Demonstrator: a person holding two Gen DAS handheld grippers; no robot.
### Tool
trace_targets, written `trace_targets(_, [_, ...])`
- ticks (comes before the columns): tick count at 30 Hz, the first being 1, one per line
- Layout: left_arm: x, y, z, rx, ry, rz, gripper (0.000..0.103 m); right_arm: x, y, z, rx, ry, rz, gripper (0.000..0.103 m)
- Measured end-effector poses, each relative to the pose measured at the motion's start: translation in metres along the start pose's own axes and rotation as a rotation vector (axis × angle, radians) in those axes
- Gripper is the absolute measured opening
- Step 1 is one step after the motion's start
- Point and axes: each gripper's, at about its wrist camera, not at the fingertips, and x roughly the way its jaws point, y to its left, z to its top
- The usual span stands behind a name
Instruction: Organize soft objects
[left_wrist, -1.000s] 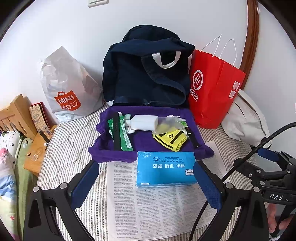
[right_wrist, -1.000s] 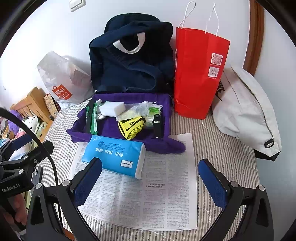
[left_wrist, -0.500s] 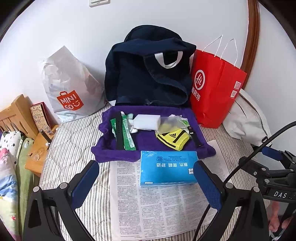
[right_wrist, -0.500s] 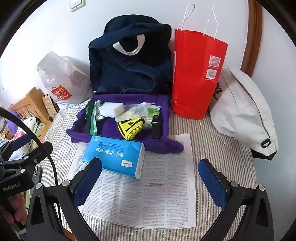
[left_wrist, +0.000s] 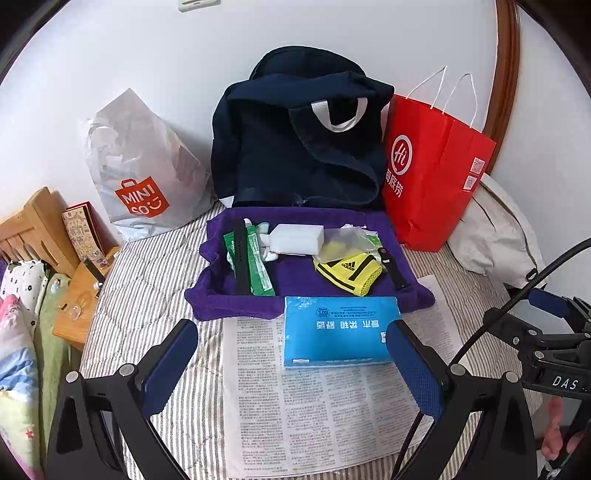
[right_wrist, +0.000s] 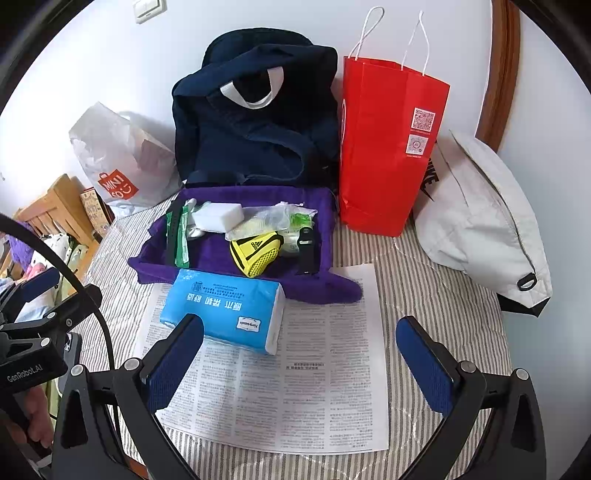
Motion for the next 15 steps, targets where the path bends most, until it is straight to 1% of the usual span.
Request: trace_targets(15, [-0.0003, 0.0014, -0.0013, 0.001, 0.004, 0.004, 0.103, -0.0009, 0.0002, -0.0001, 0.0, -0.002, -0.001, 0.102])
